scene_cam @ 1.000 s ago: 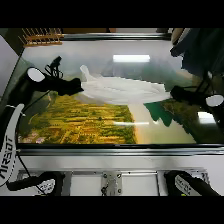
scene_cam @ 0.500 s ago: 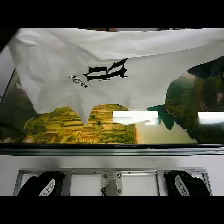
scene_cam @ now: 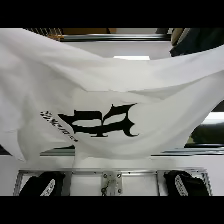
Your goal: Fold the clothes and pants, and hang the long-sleeved shirts on hangers.
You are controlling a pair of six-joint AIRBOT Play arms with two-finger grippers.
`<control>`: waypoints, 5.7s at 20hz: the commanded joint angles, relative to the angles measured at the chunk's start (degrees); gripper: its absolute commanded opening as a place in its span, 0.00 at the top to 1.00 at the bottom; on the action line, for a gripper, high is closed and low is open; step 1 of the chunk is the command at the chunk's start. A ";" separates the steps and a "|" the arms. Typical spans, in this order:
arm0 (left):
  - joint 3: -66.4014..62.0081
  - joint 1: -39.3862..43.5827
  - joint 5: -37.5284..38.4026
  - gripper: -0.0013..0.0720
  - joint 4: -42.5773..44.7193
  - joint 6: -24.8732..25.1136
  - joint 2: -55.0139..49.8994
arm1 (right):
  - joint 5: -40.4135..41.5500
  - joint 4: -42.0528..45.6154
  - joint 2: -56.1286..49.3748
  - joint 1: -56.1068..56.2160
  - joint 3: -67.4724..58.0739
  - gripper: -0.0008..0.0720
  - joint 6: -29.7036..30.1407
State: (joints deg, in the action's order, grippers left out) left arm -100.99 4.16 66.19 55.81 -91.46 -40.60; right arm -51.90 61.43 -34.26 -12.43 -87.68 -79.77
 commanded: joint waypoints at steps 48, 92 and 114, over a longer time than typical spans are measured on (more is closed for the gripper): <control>47.69 -9.09 -11.41 0.44 4.61 9.01 -45.03 | -8.61 -1.66 -20.44 1.92 32.92 0.09 -2.10; 11.37 -15.78 1.31 0.97 4.13 9.27 -3.69 | 2.95 5.46 -9.11 -1.55 6.32 0.98 -8.04; 23.71 -13.90 -5.01 0.97 1.60 6.80 -20.46 | -16.98 9.53 -28.92 3.69 4.92 0.98 -11.52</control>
State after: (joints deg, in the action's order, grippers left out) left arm -80.01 -13.41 64.55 56.60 -86.87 -49.74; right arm -67.24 69.82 -52.03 -11.07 -82.67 -91.31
